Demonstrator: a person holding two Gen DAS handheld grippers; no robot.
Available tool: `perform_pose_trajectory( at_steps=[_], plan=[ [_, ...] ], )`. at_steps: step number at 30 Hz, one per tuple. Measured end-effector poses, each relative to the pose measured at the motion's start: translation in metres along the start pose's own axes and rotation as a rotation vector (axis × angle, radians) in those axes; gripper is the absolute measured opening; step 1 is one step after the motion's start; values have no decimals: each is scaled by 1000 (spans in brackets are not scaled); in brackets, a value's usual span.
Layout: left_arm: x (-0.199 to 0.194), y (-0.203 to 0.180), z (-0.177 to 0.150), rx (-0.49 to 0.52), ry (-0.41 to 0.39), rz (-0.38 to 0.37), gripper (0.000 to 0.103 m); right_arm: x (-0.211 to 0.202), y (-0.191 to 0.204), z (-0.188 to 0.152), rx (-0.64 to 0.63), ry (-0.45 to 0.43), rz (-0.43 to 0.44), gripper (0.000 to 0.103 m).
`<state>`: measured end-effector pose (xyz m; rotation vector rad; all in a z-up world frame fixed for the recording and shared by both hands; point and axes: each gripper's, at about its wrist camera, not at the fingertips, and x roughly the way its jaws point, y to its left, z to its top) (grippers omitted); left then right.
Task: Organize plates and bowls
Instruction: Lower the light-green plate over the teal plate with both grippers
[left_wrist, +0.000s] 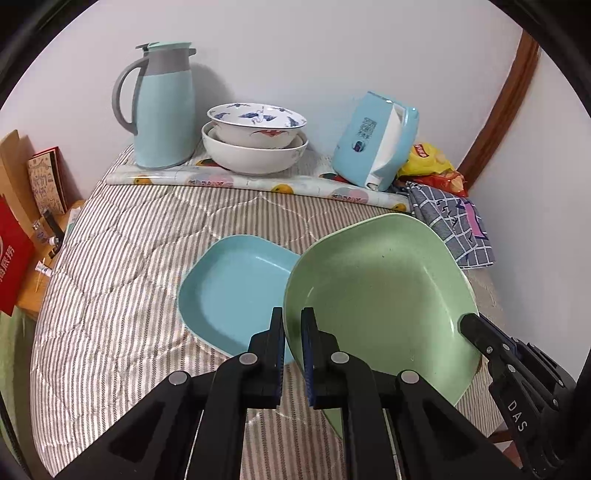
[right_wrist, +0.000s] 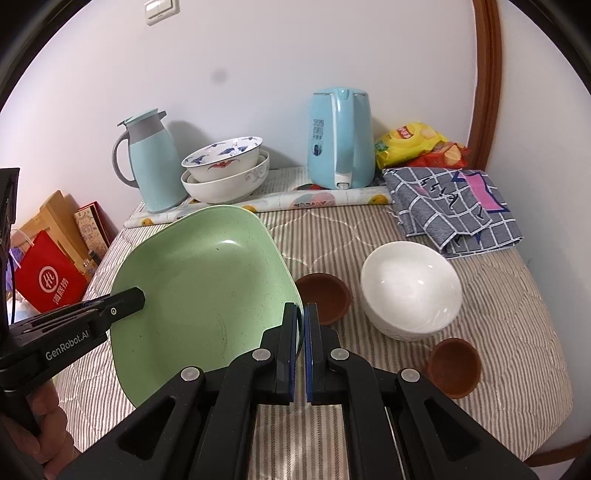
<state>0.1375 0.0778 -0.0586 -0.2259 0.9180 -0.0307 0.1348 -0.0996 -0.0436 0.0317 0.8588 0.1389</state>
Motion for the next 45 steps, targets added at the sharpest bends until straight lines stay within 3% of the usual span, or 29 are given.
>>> perform_pose_trajectory(
  at_steps=[17,29,45],
  plan=[
    [22,38,-4,-46,46,54,9,34,27,-5,-29,52,53,4],
    [50,67,-17,-108,114,68,9,73,40,-15,-60,135,69,4],
    [68,94,-2,-149,127,116,9,110,68,1,-119,179,104,4]
  ],
)
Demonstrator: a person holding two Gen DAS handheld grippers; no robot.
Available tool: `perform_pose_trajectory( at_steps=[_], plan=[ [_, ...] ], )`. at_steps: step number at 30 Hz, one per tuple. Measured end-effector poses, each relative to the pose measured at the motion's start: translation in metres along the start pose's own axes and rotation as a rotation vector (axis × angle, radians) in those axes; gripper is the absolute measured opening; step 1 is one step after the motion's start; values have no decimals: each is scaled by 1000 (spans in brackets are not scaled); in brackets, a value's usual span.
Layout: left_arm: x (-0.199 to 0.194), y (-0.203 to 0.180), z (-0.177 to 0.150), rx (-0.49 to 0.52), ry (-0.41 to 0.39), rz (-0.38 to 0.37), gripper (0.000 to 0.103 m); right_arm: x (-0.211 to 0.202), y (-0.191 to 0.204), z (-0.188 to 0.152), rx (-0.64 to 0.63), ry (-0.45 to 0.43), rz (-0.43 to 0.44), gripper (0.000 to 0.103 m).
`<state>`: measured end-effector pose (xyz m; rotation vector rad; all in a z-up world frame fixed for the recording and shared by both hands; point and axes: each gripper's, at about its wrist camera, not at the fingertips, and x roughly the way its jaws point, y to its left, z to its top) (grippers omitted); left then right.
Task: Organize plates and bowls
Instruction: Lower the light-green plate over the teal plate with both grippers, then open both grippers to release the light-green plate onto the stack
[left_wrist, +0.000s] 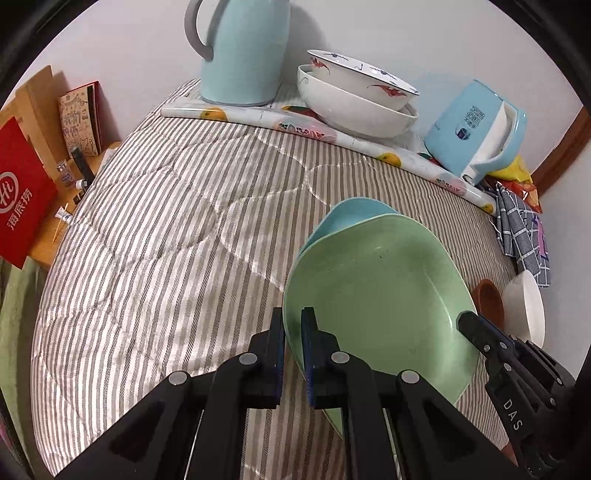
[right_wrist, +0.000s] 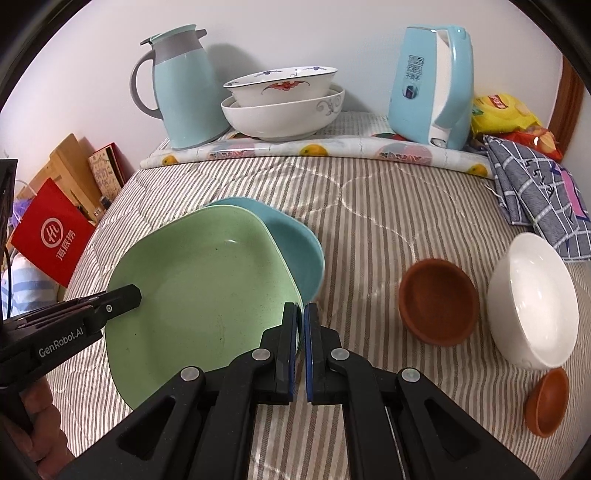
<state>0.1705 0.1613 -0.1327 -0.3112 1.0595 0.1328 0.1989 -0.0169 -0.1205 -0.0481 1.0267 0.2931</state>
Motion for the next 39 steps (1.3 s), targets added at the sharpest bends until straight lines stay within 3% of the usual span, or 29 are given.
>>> perform_pose_trajectory(
  at_steps=[19,25,27,31,39],
  plan=[
    [15,-6,16,12,-1,11,15,30,-5,26,-40,16,7,6],
    [14,-8,15,24,6,13,19,33,-5,34,-55,-14,-10,8],
    [15,-6,14,16,24,15,26,29,-7,35,-55,-34,-14,11],
    [13,-5,10,10,27,20,26,18,-12,34,-30,-59,-15,22],
    [-1,-10,1,20,16,19,26,1,-25,20,4,-71,-22,32]
  ],
)
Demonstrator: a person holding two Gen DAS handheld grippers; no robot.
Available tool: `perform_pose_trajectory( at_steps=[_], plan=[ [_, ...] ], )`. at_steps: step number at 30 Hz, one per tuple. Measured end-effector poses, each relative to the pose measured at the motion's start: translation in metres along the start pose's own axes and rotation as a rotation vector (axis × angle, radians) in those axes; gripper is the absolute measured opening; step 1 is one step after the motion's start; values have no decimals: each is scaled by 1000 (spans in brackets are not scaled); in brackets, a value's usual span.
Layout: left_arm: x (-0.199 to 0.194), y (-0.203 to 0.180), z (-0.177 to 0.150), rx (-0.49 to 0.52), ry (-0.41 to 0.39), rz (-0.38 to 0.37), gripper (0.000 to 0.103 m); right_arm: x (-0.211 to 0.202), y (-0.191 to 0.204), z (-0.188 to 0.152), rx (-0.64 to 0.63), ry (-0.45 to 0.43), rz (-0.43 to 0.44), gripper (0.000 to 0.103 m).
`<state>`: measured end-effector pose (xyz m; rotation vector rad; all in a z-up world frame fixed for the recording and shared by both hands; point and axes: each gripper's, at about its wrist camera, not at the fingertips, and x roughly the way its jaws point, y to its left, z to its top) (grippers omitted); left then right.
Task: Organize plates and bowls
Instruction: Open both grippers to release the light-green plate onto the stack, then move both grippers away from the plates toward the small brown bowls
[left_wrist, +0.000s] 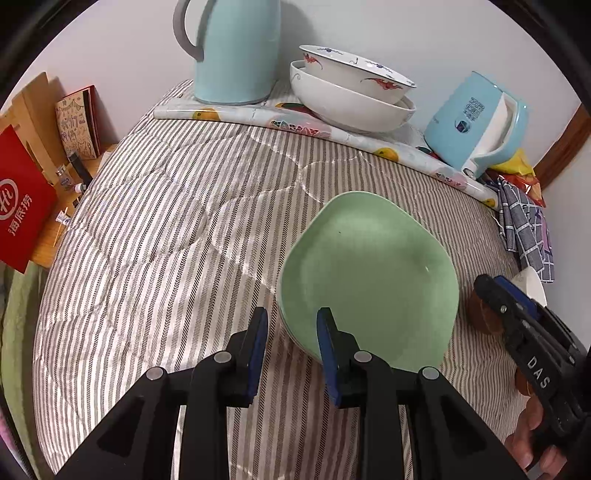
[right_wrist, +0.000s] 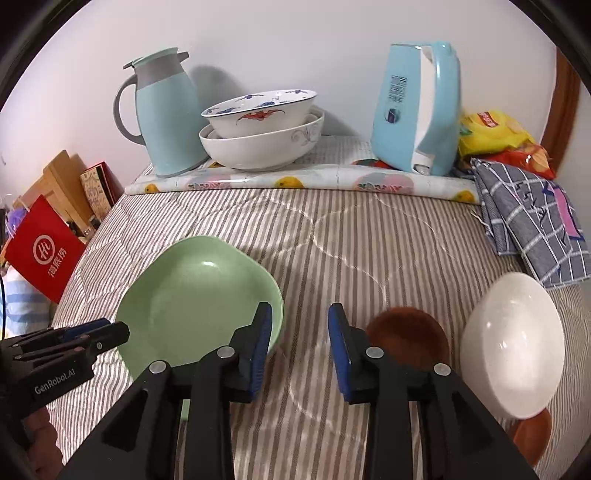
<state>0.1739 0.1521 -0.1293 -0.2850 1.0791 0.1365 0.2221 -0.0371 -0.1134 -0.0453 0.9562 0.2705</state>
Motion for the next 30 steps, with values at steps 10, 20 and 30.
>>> perform_pose_trajectory(
  at_steps=[10,20,30],
  plan=[
    [-29,-12,-13,27,-40,-15,26,-31,0,-25,13,-11,19,49],
    [-55,-24,-31,51,-74,-27,31,-63,4,-47,35,-15,40,65],
    [-83,-35,-48,74,-118,-45,36,-101,5,-72,38,-45,16,66]
  ],
)
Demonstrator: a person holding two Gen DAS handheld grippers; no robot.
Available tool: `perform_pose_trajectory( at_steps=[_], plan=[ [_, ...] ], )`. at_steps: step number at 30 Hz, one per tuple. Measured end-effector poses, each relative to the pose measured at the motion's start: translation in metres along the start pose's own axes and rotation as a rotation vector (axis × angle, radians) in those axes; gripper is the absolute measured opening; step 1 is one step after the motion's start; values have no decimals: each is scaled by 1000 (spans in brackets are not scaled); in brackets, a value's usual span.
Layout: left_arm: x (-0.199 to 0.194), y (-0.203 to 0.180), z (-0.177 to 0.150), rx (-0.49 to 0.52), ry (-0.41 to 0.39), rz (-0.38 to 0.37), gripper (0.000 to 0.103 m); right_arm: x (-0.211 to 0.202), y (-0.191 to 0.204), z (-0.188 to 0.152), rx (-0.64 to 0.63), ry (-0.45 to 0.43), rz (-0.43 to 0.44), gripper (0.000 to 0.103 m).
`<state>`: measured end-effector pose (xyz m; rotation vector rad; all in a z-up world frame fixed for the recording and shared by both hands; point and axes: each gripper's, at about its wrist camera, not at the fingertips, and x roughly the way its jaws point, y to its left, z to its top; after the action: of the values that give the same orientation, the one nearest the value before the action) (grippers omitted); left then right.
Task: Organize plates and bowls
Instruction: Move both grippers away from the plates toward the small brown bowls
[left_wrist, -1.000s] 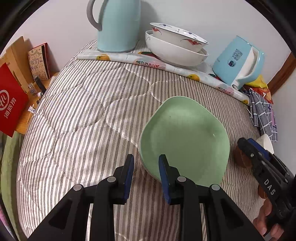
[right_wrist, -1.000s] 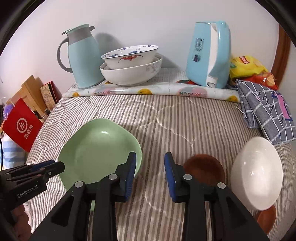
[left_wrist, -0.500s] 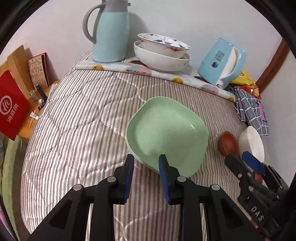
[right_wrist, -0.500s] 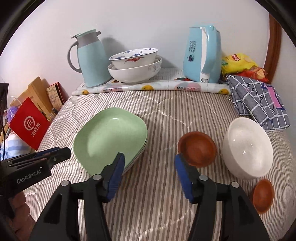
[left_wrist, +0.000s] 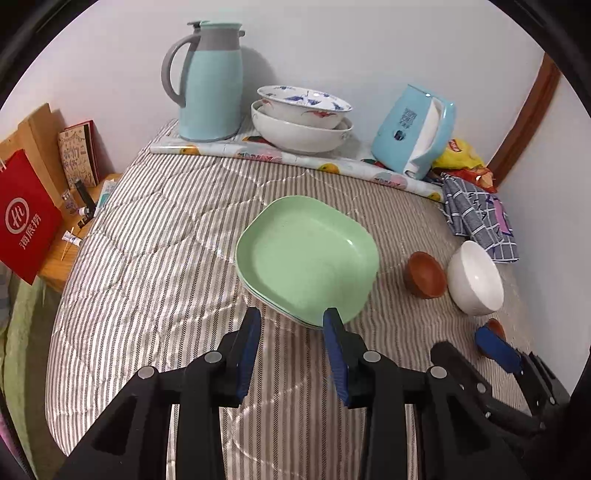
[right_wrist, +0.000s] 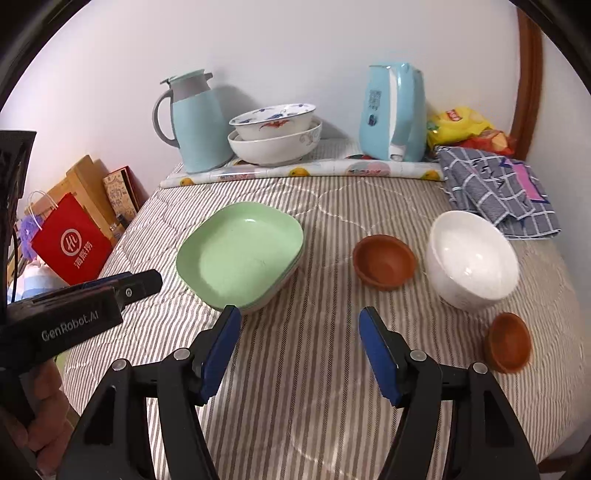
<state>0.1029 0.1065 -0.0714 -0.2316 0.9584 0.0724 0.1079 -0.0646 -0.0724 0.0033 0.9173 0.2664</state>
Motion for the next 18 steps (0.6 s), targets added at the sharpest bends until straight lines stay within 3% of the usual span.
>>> perform_pose_trajectory(
  at_steps=[4,18],
  plan=[
    [-16,-10,-3,15,-47,-11,44,-18,-10,-6,39,-20,-6,66],
    [-32,-59,-9,68,-98,-46,44,-68,-84,-27,207,-106,-70,67]
  ],
)
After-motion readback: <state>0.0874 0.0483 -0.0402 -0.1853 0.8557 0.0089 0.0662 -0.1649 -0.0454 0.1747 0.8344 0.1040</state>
